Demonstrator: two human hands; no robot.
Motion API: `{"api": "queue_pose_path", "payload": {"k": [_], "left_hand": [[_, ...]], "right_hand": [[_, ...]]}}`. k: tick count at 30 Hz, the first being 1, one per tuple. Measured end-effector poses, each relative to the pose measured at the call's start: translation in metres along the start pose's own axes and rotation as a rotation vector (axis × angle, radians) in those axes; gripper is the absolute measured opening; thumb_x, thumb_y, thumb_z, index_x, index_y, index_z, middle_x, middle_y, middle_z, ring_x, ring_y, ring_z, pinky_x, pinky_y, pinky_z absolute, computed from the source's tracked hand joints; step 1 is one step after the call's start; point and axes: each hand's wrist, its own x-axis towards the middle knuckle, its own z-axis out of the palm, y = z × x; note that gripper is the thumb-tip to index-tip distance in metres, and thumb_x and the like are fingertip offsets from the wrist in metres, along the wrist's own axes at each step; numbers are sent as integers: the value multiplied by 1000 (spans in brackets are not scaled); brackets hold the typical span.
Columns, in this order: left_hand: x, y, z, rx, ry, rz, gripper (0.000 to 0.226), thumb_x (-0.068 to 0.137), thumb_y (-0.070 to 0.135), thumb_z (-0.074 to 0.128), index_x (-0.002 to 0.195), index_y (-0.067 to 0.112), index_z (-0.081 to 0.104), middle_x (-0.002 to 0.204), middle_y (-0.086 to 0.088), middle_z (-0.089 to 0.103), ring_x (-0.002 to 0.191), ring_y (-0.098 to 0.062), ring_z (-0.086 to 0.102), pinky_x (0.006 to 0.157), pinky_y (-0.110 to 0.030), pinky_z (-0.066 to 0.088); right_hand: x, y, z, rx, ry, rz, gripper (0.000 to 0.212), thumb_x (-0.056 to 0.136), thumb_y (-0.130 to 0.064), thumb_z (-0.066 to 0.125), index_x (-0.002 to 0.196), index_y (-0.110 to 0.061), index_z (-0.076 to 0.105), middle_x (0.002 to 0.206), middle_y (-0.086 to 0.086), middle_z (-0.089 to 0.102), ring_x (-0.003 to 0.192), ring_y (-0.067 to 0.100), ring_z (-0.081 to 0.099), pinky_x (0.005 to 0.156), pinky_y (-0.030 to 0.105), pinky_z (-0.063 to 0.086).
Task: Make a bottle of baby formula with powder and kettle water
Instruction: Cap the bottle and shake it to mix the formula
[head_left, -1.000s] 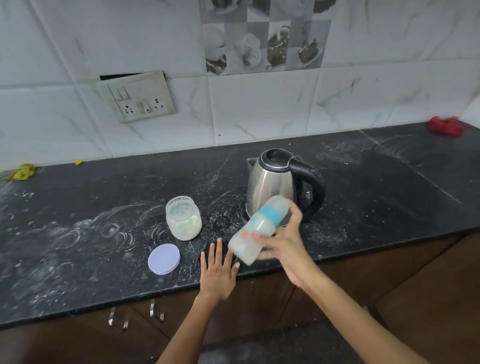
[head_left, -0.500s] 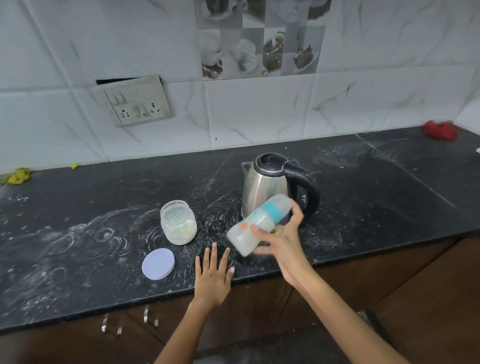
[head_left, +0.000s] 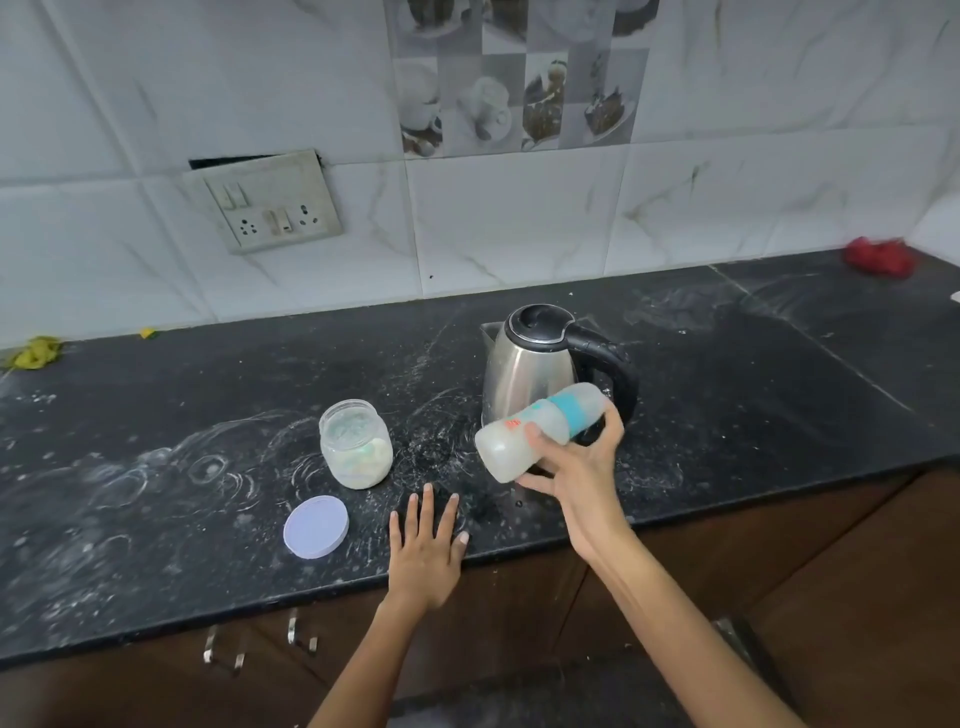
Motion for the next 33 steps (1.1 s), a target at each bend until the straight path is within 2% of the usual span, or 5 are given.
{"api": "queue_pose_path", "payload": {"k": [5,14,19,28,33], "left_hand": [[5,-1,5,19,-61,12,77,80,49,32,148,15,24,140,-14,46,122,-40,47,108,-48,16],[4,-1,8,-62,-36,27,54,98,41,15,129,14,50,130,-20,58,113,-40,59,99,-50,22],[2,5,0,-23,-41,37,112,65,66,-39,151,19,17,158,-13,7,145,-35,8,114,-49,-2],[1,1,-4,-106,-67,-18,69,87,49,20,142,12,36,143,-20,43,129,-41,45,101,-60,34],[1,2,2,-63,21,24,111,59,67,-42,151,26,3,159,-10,-5,146,-30,-5,114,-47,-9]], "right_hand": [[-20,5,3,-267,-300,120,92,76,2,77,137,-46,29,117,13,68,100,29,71,70,52,60],[-10,0,3,-178,-204,66,91,77,3,74,139,-47,31,119,10,67,101,29,71,73,56,59],[-2,-5,-4,-138,-168,76,85,81,1,72,138,-48,31,120,10,67,102,31,71,74,56,58],[-11,-1,0,-250,-288,118,91,76,1,76,138,-50,32,120,10,67,103,27,70,76,59,58],[2,-11,-1,61,51,-1,88,84,-1,70,144,-47,25,130,7,58,105,29,69,70,48,61]]}}
